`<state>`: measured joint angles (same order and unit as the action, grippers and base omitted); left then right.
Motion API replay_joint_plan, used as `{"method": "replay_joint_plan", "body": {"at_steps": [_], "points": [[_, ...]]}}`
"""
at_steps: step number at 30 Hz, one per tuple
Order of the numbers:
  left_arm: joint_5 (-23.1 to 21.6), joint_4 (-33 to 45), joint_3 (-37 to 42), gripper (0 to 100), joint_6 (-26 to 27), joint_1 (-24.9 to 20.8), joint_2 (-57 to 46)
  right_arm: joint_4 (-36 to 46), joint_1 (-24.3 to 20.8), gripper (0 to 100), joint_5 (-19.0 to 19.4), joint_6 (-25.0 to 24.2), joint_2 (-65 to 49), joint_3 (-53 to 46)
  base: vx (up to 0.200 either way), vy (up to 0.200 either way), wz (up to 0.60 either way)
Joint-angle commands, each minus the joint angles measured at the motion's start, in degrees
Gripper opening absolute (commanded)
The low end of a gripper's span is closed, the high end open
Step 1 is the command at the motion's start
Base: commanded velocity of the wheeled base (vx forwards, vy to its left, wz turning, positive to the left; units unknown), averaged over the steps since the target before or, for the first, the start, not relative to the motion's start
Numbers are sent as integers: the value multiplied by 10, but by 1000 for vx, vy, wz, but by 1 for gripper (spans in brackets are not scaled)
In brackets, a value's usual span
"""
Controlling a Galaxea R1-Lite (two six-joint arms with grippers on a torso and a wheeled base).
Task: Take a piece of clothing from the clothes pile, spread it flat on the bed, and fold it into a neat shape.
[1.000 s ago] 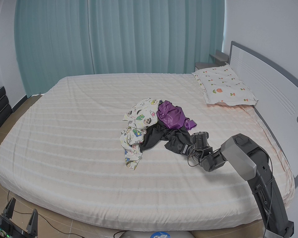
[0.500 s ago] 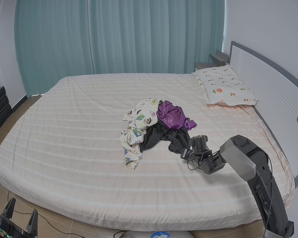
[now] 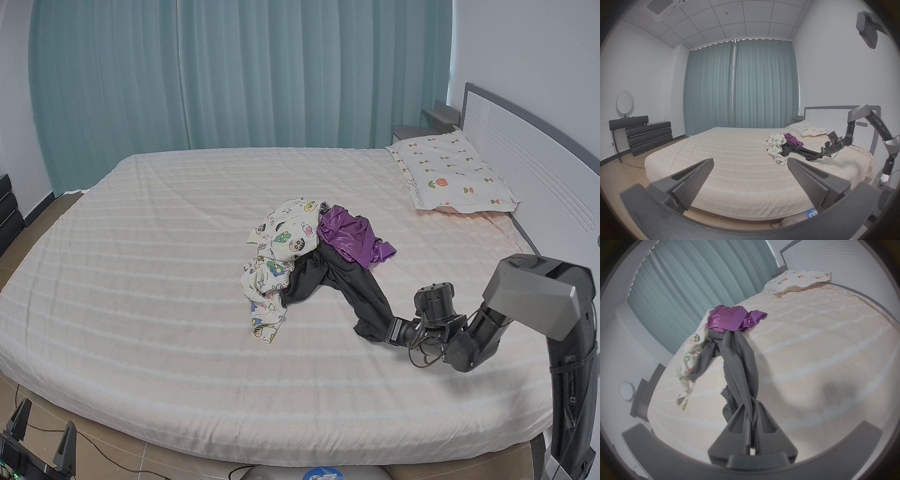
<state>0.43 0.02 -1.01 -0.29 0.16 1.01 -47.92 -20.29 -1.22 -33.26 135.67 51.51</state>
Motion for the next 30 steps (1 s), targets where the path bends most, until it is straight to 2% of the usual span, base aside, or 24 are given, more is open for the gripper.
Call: {"method": "replay_joint_plan", "body": {"at_steps": [1,2,6,9,10,11,12,13,14,16,17,19,24,27,29,30], "points": [[1,0,9,100,10,0,-10,-92,-9,0,121,-21,-357,-339,0,0,0],[-2,1,9,100,14,0,-10,-86,-3,0,144,-19,-434,-391,0,0,0],[-4,-1,10,100,24,0,-10,-55,17,0,169,-18,-542,-452,0,0,0],[-1,-12,6,100,21,0,-10,-20,31,0,178,-17,-580,-460,0,0,0],[-1,-59,-71,100,-18,-2,1,0,54,0,191,-17,-602,-458,0,0,0],[1,-75,-128,100,-52,-2,37,8,71,0,204,-18,-610,-454,0,0,0],[-5,-75,-162,100,-81,0,94,10,91,0,226,-20,-612,-447,0,0,0],[-6,-73,-175,100,-86,4,142,11,109,0,248,-22,-612,-439,0,0,0],[-5,-77,-180,100,-71,0,188,13,131,0,286,-24,-616,-428,0,0,0],[-15,-78,-178,100,-47,-9,218,13,147,0,317,-24,-619,-426,0,0,0],[-45,-75,-176,100,-30,-27,244,14,160,0,337,-24,-613,-427,0,0,0],[-76,-73,-174,100,-16,-56,298,15,171,0,352,-24,-592,-430,0,0,0],[-75,-97,-176,100,-17,-123,463,-1,171,0,351,-18,-521,-424,0,0,0],[-54,-176,-174,100,-73,-205,590,-21,171,0,350,-24,-498,-415,0,0,0],[-3,-244,-176,100,-112,-266,680,-33,169,0,350,-25,-495,-418,0,0,0],[-3,-244,-176,100,-112,-266,680,-33,169,0,350,-25,-495,-418,0,0,0]]}}
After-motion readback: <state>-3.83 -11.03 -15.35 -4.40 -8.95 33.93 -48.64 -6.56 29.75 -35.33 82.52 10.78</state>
